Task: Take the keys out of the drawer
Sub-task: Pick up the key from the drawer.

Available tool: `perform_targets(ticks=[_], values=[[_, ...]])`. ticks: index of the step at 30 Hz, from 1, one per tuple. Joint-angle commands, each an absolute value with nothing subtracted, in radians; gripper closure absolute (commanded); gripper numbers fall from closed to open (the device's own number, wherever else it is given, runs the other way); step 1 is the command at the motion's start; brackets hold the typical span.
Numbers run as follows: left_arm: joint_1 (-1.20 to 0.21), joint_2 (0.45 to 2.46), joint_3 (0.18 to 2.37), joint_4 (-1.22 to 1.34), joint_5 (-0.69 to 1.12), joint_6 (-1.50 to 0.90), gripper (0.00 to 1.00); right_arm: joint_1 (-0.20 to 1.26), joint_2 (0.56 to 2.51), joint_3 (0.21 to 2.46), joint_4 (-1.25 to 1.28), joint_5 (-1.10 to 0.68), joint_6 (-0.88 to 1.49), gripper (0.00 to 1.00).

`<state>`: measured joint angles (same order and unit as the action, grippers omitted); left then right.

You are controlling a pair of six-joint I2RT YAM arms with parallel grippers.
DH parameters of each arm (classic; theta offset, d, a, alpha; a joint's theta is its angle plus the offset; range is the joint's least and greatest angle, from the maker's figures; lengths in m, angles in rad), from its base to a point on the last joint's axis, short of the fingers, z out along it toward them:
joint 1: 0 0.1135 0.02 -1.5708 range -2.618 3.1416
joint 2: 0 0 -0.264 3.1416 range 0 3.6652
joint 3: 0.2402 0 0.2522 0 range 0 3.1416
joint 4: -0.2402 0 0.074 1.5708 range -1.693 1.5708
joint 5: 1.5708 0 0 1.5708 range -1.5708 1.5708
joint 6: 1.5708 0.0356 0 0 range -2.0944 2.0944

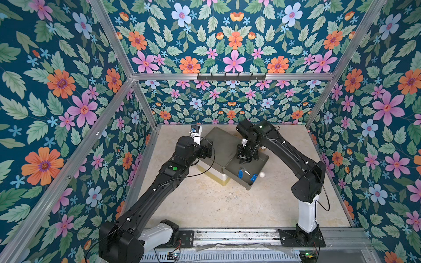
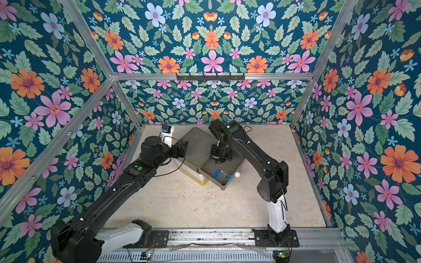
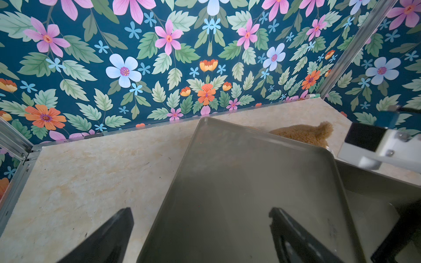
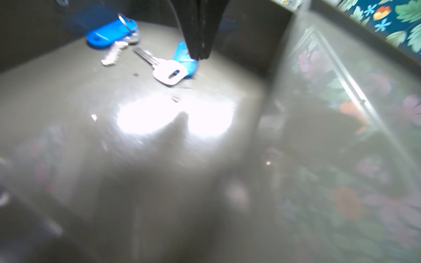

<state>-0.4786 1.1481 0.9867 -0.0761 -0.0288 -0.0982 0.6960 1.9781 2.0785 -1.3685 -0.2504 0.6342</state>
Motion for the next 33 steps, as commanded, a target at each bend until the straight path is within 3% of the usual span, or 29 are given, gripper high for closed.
perform_targets(ticks=[1, 3, 7, 10, 18, 29, 33], values=[[-0.477, 1.153, 0.989, -0.056, -0.023, -0.094, 0.01, 0.696, 1.942, 2.041, -1.375, -0.263, 0.647, 1.00], [-0.477, 1.157, 0.991, -0.054, -0.019, -0.097, 0.01, 0.696, 1.916, 2.007, -1.374, -0.258, 0.650, 1.00], [-0.476, 1.158, 0.992, -0.052, -0.009, -0.110, 0.01, 0.696, 1.890, 1.972, -1.373, -0.254, 0.664, 0.73], [-0.476, 1.154, 0.990, -0.058, -0.005, -0.122, 0.01, 0.697, 1.897, 1.972, -1.371, -0.255, 0.671, 0.62], [-0.476, 1.120, 0.975, -0.074, -0.002, -0.124, 0.01, 0.704, 1.905, 1.972, -1.324, -0.203, 0.553, 0.60], [-0.476, 1.097, 0.973, -0.055, 0.024, -0.118, 0.01, 0.697, 1.584, 1.570, -0.849, -0.183, 0.110, 0.56], [-0.476, 1.094, 0.980, -0.055, 0.037, -0.122, 0.01, 0.658, 1.471, 1.413, -0.684, -0.316, -0.065, 0.56]])
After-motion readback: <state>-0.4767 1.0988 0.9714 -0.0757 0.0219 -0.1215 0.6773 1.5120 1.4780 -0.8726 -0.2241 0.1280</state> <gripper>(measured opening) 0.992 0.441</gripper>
